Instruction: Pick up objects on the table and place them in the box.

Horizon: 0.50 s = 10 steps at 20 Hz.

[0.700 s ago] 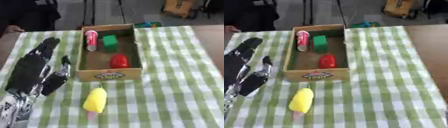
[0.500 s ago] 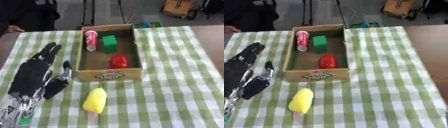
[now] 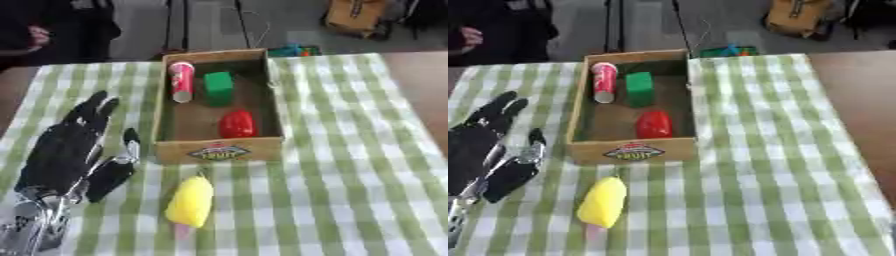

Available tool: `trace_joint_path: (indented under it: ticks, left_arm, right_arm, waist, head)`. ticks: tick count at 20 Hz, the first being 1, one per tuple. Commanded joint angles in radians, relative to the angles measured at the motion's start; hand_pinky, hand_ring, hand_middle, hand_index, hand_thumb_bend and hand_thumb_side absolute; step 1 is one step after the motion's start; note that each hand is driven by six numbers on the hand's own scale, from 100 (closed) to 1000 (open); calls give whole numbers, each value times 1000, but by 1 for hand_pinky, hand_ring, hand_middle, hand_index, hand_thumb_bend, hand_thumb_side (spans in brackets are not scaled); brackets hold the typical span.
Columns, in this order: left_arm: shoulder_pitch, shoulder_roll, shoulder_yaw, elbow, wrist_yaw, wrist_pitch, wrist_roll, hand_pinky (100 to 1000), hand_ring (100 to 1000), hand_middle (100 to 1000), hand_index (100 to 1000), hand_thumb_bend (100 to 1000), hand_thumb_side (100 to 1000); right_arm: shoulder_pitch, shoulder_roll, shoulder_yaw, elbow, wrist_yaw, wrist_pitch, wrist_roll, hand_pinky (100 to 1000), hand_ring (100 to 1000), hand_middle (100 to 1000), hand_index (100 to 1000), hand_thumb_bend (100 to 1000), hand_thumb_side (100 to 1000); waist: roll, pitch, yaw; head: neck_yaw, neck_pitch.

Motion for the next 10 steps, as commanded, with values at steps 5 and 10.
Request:
trace_joint_path:
  ticks: [5,10]
  left_arm:
    - [25,-2,30,-20,16,2,158,554,916,983,1000,100,939]
    - [49,-2,38,-17,50,-10,209,791,991,1000,1000,100,986]
  right_arm:
    - [-5,-6,-6,-24,5,-20,-20,422,433,321,455,100,758]
    - [-6,-6,-5,-24,5,-20,-19,422,434,321,455,100,759]
  waist:
    - [-1,-14,1]
    - [-1,-13,1]
  head:
    - [-9,-8]
    - [-3,-4]
